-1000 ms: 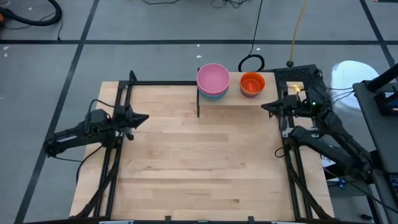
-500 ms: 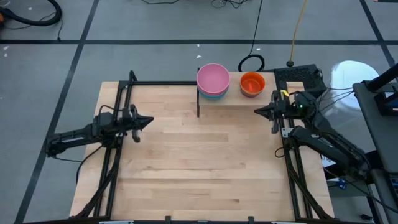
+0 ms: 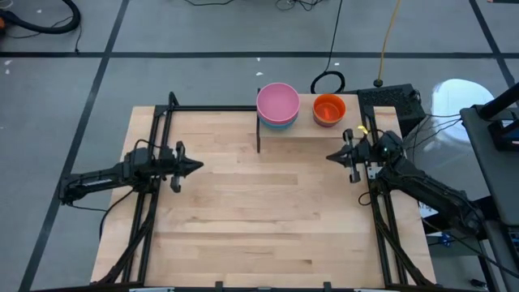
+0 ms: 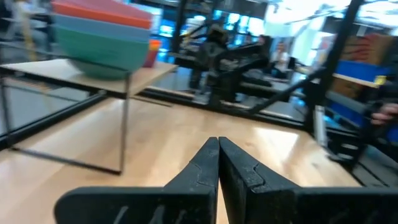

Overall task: Place and stack bowls onto a shelf
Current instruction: Return to Home Position

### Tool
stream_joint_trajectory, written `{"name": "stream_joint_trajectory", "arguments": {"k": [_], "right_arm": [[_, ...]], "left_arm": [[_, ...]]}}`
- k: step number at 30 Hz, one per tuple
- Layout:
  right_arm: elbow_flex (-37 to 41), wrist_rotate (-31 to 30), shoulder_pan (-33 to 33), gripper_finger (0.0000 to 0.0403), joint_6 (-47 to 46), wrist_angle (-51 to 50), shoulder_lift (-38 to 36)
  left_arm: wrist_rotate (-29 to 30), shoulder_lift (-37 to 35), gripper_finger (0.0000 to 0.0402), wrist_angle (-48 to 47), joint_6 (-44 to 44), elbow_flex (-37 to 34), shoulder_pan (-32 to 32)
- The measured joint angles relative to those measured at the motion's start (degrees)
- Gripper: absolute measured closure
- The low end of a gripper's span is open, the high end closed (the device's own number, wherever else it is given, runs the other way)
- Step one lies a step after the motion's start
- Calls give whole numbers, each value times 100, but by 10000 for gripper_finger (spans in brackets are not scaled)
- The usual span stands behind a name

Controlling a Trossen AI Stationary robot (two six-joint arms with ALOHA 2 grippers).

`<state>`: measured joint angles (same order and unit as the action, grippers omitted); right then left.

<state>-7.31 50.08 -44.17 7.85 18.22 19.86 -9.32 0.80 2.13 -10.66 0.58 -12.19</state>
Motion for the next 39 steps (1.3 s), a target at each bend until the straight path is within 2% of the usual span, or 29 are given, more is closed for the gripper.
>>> {"name": "stream_joint_trajectory", "arguments": {"k": [6,9,19,28,35,39], "right_arm": [[478,151,196,403,33,731,6],[547,426,265,403,43,740,0],[566,444,653,403,-95,661,7],[572,396,794,403,-690,375,7],[577,394,792,403,-718,375,7],[579,394,792,403,-718,375,7]], "left_arm": [[-754,0,395,104,213,0,0],[-990,0,388,125,361,0,0],[-1564,207,391,167,401,0,0],[-1627,705,397,167,236,0,1],[-1627,898,372,167,100,0,0],[-1627,967,371,167,-144,0,0]]}}
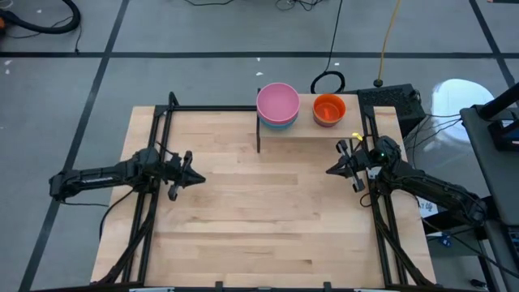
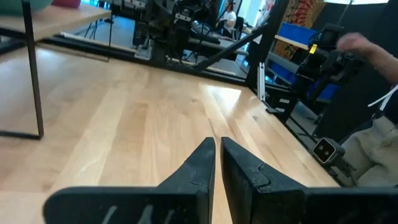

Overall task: Place and stack bowls onto a shelf
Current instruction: Return to Home Position

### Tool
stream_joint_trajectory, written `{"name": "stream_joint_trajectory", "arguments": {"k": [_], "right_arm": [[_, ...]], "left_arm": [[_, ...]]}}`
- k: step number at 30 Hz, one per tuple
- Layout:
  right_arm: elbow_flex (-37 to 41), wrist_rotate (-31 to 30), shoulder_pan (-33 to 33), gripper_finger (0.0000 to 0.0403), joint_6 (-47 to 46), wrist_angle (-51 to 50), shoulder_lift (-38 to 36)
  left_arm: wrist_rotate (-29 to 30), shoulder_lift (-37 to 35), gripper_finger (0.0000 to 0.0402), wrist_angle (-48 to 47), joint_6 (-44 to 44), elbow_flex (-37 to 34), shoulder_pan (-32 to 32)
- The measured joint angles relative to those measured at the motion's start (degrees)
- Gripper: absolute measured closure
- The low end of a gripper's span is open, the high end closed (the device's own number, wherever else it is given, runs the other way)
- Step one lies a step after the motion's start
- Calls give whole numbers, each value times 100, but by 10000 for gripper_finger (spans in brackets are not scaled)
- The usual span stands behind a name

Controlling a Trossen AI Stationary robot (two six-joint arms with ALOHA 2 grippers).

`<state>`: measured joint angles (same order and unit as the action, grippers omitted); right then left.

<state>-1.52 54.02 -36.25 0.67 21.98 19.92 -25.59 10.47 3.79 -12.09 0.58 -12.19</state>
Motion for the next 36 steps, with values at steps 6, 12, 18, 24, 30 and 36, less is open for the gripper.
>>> {"name": "stream_joint_trajectory", "arguments": {"k": [6,12,18,24,30,36], "right_arm": [[2,-3,0,403,0,0,0],[2,-2,7,403,0,-13,-112],[2,4,9,403,-1,-103,-800],[2,7,72,403,-1,-101,-1419],[2,9,144,403,-2,-107,-1766],[3,9,146,403,-1,-103,-1977]], "left_arm": [[1,8,371,-2,-197,0,0],[3,8,371,-2,-352,0,0],[3,8,371,-2,-324,0,0],[5,8,371,-2,-322,0,0],[5,8,371,-2,-315,0,0],[7,8,371,-2,-311,0,0]]}}
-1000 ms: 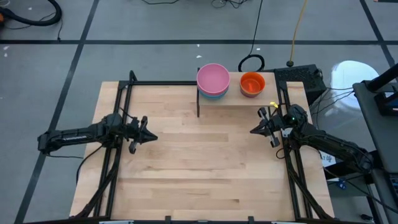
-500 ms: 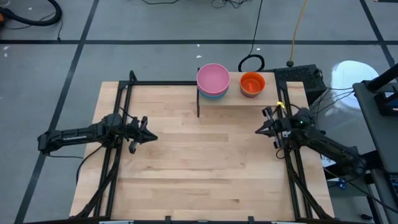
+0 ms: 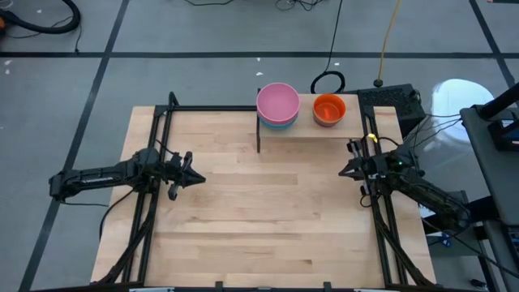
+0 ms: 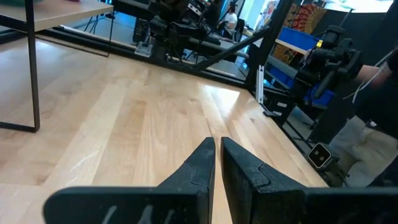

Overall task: Place and stack bowls onto a shelf
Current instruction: Return to Home Position

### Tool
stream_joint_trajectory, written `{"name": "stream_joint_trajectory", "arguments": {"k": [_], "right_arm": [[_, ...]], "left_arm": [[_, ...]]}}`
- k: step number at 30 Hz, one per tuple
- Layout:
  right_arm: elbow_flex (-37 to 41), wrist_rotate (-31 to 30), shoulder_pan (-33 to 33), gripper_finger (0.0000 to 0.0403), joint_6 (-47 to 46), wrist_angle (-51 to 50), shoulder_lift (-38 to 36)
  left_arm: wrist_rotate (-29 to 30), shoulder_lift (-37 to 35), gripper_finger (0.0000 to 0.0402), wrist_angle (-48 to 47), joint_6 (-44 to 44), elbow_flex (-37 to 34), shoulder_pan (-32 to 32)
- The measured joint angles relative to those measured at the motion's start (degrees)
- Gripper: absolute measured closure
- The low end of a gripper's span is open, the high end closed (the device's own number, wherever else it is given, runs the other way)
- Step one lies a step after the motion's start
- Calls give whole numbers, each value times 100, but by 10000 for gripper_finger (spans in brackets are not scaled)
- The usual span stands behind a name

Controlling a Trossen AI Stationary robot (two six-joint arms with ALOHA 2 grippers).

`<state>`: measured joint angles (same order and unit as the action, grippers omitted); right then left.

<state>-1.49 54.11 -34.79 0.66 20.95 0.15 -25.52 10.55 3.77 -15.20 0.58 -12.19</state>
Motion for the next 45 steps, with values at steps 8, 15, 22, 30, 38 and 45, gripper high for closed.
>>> {"name": "stream_joint_trajectory", "arguments": {"k": [8,15,22,30,38,45], "right_arm": [[1,0,2,403,1,-4,1],[0,2,0,403,1,-4,1],[1,4,2,403,1,-11,1],[1,7,4,403,1,-20,-3],[1,7,4,403,1,-20,-3],[1,7,4,403,1,-20,-3]], "left_arm": [[0,-15,371,0,-2,0,0],[0,-827,371,6,-2,0,0],[4,-1034,371,393,-11,6,7],[4,-1034,371,367,-9,0,7],[7,-1014,371,372,-7,0,7],[7,-1014,371,372,-6,0,6]]}}
